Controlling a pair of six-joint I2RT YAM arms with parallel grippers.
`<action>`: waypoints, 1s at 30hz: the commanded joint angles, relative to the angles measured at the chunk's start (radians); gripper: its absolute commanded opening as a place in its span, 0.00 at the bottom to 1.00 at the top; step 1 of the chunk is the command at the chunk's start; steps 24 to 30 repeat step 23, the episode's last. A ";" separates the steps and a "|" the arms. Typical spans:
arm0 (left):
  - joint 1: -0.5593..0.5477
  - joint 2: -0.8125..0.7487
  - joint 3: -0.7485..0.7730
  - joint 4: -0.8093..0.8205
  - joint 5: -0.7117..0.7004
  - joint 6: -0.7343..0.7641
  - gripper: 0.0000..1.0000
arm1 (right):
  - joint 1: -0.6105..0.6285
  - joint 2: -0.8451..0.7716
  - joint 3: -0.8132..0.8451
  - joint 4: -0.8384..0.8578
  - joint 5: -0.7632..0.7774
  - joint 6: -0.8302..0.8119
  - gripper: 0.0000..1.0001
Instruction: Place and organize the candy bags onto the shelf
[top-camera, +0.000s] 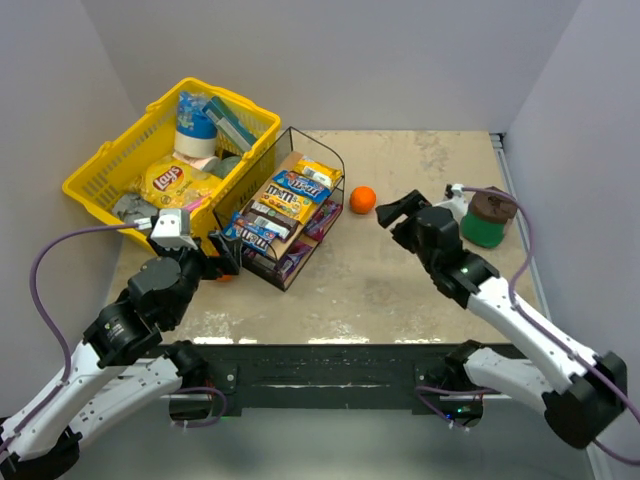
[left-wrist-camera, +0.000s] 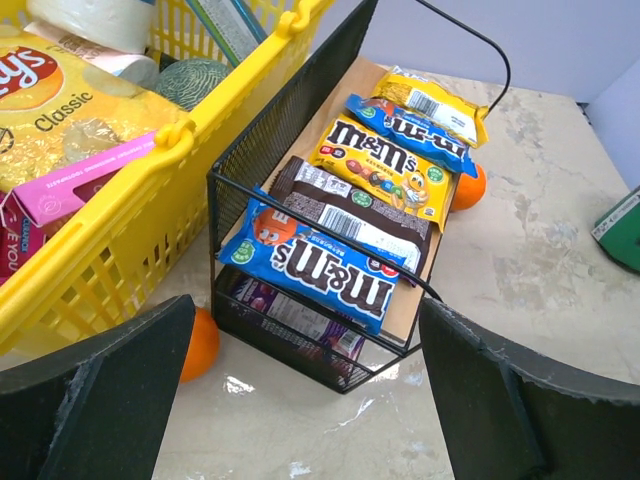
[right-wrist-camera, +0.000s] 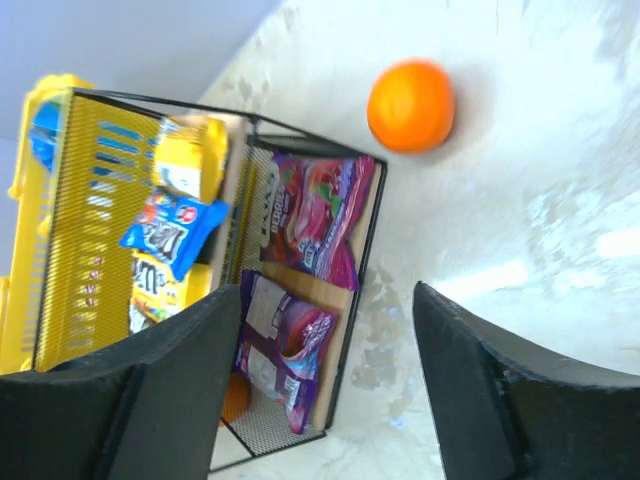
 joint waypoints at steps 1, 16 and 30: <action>-0.002 0.005 0.034 0.001 -0.051 -0.022 1.00 | 0.002 -0.130 0.088 -0.203 0.101 -0.236 0.76; -0.002 -0.033 0.055 -0.030 -0.121 -0.051 0.99 | 0.001 -0.319 0.214 -0.325 -0.077 -0.351 0.84; -0.002 -0.022 0.069 -0.045 -0.094 -0.056 1.00 | 0.001 -0.318 0.220 -0.334 -0.097 -0.347 0.85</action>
